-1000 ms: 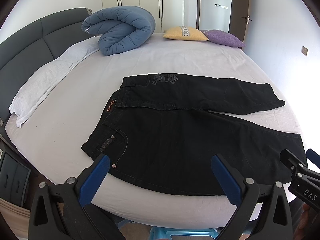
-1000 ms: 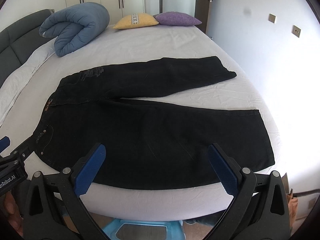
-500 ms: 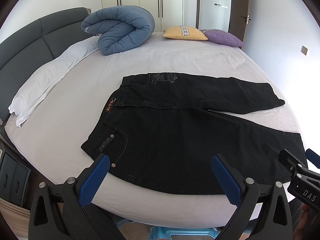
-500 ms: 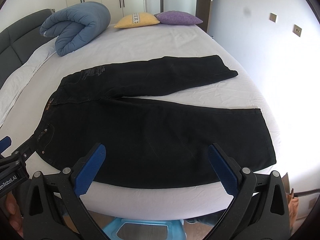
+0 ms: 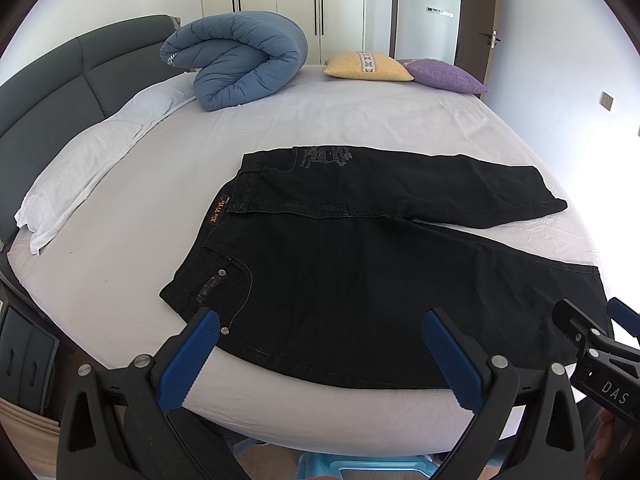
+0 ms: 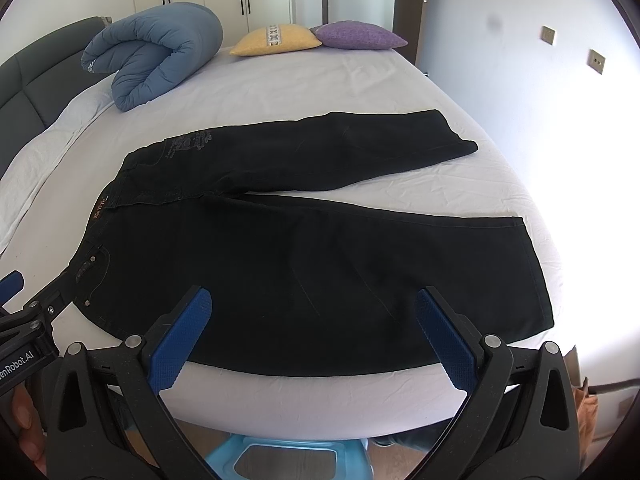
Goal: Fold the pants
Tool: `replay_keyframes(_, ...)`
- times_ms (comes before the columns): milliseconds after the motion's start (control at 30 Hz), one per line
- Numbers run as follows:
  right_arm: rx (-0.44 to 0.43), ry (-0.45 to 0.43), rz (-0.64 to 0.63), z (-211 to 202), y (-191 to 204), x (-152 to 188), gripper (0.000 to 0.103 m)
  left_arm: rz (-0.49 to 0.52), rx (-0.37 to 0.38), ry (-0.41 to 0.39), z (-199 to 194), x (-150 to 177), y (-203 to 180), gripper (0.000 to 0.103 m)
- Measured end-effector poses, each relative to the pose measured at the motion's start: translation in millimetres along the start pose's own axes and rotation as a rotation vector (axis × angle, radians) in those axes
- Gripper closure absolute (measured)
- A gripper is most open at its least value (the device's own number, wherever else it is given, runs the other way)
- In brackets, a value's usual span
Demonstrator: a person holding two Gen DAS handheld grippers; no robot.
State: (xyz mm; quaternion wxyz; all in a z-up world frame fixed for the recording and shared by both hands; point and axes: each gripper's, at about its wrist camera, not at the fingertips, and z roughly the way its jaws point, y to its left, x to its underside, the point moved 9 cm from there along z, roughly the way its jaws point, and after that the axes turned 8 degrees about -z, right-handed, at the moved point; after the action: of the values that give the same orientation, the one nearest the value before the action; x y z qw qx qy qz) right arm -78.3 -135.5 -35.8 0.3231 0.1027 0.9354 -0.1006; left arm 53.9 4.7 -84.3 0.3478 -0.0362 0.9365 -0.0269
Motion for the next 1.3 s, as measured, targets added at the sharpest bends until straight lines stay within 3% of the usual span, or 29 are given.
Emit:
replay_keyframes(867,-0.014,0.004,-0.012,-3,8,-3,0.000,-0.012,0.008,0.006,-2,-1,1,0.000)
replay_keyframes(1033,-0.025,0.006,-0.013,-1,7,-4,0.000,0.002,-0.034,-0.046,-3,-5,3,0.000)
replay_keyframes(1167,-0.085,-0.002,-0.026,4,5,-9,0.000,0.048,0.000,-0.092,2,-21,2,0.000)
replay_keyframes(1300,-0.185,-0.065,-0.063,6,6,-31,0.000,0.115,0.054,-0.120,19,-55,4,0.000)
